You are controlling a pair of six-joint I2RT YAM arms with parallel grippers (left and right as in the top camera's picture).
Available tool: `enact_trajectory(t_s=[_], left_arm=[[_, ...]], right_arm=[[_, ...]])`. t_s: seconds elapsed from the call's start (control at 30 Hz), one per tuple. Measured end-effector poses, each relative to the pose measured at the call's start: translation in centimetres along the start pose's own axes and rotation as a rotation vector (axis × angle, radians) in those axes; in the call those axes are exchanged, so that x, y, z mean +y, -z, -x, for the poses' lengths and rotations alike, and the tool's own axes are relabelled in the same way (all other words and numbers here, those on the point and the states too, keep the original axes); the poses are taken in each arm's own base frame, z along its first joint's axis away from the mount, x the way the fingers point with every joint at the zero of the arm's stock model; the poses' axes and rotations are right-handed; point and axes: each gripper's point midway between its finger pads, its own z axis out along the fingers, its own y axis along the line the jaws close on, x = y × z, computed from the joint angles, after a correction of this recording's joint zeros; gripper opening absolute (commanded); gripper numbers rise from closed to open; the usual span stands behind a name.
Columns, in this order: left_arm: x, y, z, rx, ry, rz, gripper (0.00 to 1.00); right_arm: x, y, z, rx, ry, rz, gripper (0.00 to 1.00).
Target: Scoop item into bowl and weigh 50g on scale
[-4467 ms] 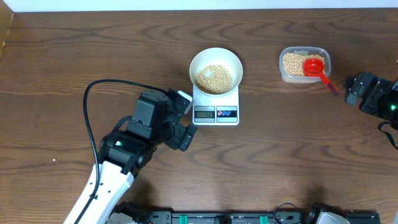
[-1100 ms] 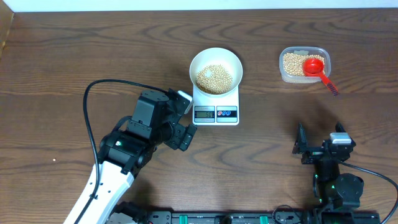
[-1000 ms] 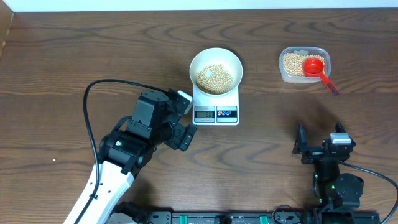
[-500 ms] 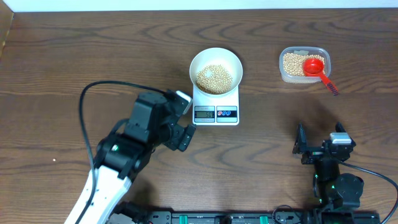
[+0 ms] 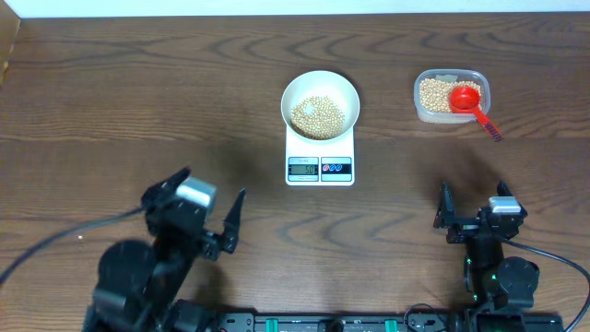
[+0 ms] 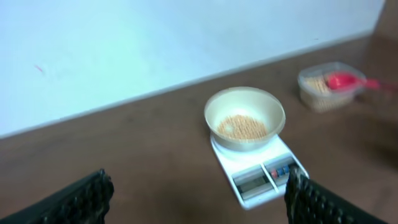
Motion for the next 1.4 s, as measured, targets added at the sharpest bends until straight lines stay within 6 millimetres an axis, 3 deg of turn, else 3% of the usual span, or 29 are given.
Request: enact_trajectory(t_s=[0.17,0.37,0.63,0.97,1.23,1.4], left_arm=[[0.5,0.6,-1.1,-0.124,0.0,0.046,0.91],[1.5,-0.3,-1.9,-0.274,-0.004,0.109,0.91],[2.8,-2.6,-5.6,-0.365,-0.007,0.184,0.91],[4.0,-4.9,-10.3,-0.3,0.005,0.237,0.91],[4.0,-5.9,-14.3,-0.149,0.03,0.234,0.91],[4.1,-5.8,-14.5,-0.135,0.033,0.241,0.91]], right_arm=[[0.0,0.0,0.0,0.0,0.0,0.0,0.99],[0.0,0.0,0.0,0.0,0.0,0.0,0.99],[0.0,0.0,0.0,0.0,0.0,0.0,0.99],[0.0,0.0,0.0,0.0,0.0,0.0,0.99],[0.0,0.0,0.0,0.0,0.0,0.0,0.99],[0.0,0.0,0.0,-0.001,0.0,0.0,0.99]])
